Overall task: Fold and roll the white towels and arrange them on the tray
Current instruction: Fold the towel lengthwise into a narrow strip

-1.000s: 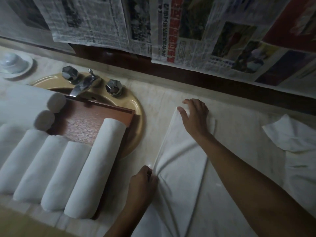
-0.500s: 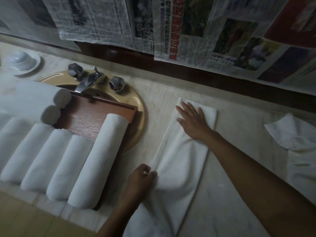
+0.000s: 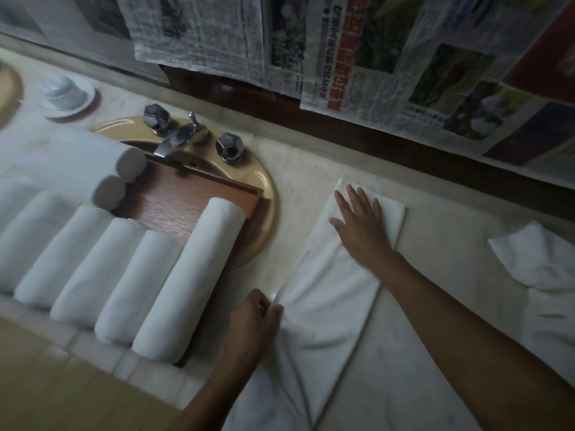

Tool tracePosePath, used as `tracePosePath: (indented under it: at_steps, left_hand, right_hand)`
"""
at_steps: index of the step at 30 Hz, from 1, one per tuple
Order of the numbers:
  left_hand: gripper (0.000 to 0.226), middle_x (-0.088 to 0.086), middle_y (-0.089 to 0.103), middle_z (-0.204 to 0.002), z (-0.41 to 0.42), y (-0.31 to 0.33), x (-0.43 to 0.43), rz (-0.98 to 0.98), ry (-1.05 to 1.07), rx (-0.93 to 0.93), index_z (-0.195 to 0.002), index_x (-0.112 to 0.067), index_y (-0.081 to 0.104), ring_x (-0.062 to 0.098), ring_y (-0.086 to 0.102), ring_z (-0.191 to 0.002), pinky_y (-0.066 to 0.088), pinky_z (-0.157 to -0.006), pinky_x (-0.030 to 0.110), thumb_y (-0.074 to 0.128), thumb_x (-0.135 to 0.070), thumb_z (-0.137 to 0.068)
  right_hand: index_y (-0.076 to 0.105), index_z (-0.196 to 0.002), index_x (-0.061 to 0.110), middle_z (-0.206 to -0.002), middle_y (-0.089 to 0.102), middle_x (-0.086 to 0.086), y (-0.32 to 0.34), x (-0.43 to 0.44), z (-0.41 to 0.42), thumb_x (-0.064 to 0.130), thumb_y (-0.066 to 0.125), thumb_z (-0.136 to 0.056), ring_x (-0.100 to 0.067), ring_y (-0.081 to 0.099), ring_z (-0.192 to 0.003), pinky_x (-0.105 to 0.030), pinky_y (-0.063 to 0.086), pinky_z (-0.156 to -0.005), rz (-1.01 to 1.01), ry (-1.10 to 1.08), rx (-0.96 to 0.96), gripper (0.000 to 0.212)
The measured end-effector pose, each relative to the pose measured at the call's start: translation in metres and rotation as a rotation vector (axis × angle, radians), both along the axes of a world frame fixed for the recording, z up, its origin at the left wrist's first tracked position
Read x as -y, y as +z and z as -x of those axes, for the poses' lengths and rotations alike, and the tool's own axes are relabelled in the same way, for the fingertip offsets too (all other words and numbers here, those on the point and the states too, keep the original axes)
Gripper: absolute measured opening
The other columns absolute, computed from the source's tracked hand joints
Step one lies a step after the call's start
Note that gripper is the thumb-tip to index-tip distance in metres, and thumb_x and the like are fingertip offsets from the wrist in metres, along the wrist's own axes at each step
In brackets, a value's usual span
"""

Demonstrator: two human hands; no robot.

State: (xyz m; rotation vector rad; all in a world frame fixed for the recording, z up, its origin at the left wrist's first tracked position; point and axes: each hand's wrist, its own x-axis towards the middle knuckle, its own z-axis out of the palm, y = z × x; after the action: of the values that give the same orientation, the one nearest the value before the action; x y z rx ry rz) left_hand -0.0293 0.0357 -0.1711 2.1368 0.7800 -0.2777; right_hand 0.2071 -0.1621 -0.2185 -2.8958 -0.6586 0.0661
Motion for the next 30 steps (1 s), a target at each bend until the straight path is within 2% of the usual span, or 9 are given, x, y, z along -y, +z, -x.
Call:
tracePosePath:
  at_steps: [3,6,10,11,14,17,22,26,30]
  left_hand:
    - [0.024,-0.005,0.066,-0.073,0.000,0.002,-0.001,-0.008,-0.021,0.001,-0.082,-0.021,0.058,0.003,0.061,-0.068,0.045,-0.058,0.024,0.073,-0.037,-0.091]
    - [0.019,-0.005,0.068,-0.078,-0.002,0.008,0.002,0.036,-0.038,-0.050,-0.086,-0.022,0.058,0.008,0.063,-0.070,0.042,-0.055,0.023,0.069,-0.034,-0.094]
    - [0.016,0.011,0.072,-0.089,-0.002,0.017,-0.002,0.770,0.154,-0.292,-0.089,-0.013,0.068,0.023,0.067,-0.076,0.051,-0.067,0.029,0.078,-0.025,-0.087]
    - [0.014,0.013,0.073,-0.090,0.002,0.018,-0.003,0.855,0.129,-0.317,-0.089,-0.012,0.070,0.025,0.068,-0.079,0.053,-0.072,0.032,0.078,-0.023,-0.086]
    - [0.016,0.004,0.071,-0.080,0.016,0.015,-0.003,0.584,0.061,-0.264,-0.087,-0.009,0.067,0.012,0.065,-0.065,0.049,-0.060,0.023,0.074,-0.023,-0.090]
    - [0.023,-0.002,0.070,-0.069,0.024,0.011,-0.006,0.455,0.183,-0.128,-0.083,-0.013,0.064,0.006,0.061,-0.052,0.044,-0.050,0.021,0.077,-0.031,-0.090]
    - [0.027,-0.002,0.068,-0.074,0.034,0.004,-0.014,0.124,-0.015,-0.041,-0.083,-0.019,0.056,0.006,0.061,-0.068,0.039,-0.053,0.019,0.075,-0.037,-0.089]
    - [0.026,-0.004,0.061,-0.075,0.035,0.000,-0.014,0.064,-0.035,-0.015,-0.085,-0.016,0.053,0.002,0.052,-0.068,0.034,-0.053,0.017,0.072,-0.032,-0.093]
    - [0.026,-0.004,0.062,-0.078,0.032,0.002,-0.011,0.055,-0.052,-0.031,-0.087,-0.017,0.052,0.013,0.057,-0.073,0.039,-0.061,0.033,0.073,-0.033,-0.092]
  right_hand:
    - [0.051,-0.148,0.018,-0.159,0.042,-0.011,0.000,-0.012,0.054,0.046,0.050,-0.101,-0.030,0.032,-0.151,-0.057,0.020,-0.122,-0.156,0.060,0.142,0.055]
    - [0.036,-0.157,0.026,-0.169,0.024,-0.002,-0.010,-0.013,0.095,0.055,0.033,-0.104,-0.021,0.016,-0.157,-0.057,0.013,-0.124,-0.032,0.107,0.020,0.061]
    - [0.028,-0.161,0.029,-0.171,0.019,0.003,-0.011,-0.008,0.079,0.052,0.026,-0.107,-0.018,0.011,-0.158,-0.055,0.011,-0.125,0.014,0.060,0.028,0.059]
    - [0.027,-0.161,0.029,-0.171,0.018,0.004,-0.011,-0.008,0.074,0.051,0.024,-0.107,-0.017,0.010,-0.158,-0.054,0.010,-0.126,0.025,0.056,0.014,0.058]
    - [0.025,-0.161,0.031,-0.171,0.017,0.005,-0.011,-0.007,0.067,0.050,0.024,-0.107,-0.016,0.010,-0.158,-0.054,0.010,-0.126,0.038,0.048,0.008,0.057]
    - [0.023,-0.162,0.032,-0.171,0.016,0.006,-0.009,-0.006,0.062,0.050,0.024,-0.108,-0.015,0.009,-0.158,-0.052,0.009,-0.127,0.042,0.055,0.007,0.057]
    - [0.023,-0.162,0.032,-0.171,0.017,0.006,-0.010,-0.005,0.065,0.048,0.028,-0.109,-0.015,0.010,-0.158,-0.052,0.012,-0.126,0.041,0.055,0.046,0.056]
    - [0.022,-0.162,0.032,-0.171,0.014,0.007,-0.011,-0.004,0.065,0.049,0.026,-0.109,-0.014,0.008,-0.158,-0.052,0.011,-0.127,0.031,0.057,0.044,0.056]
    - [0.029,-0.161,0.024,-0.170,0.021,-0.006,-0.008,-0.010,0.070,0.042,0.036,-0.108,-0.026,0.015,-0.157,-0.059,0.019,-0.123,0.039,0.005,0.097,0.056]
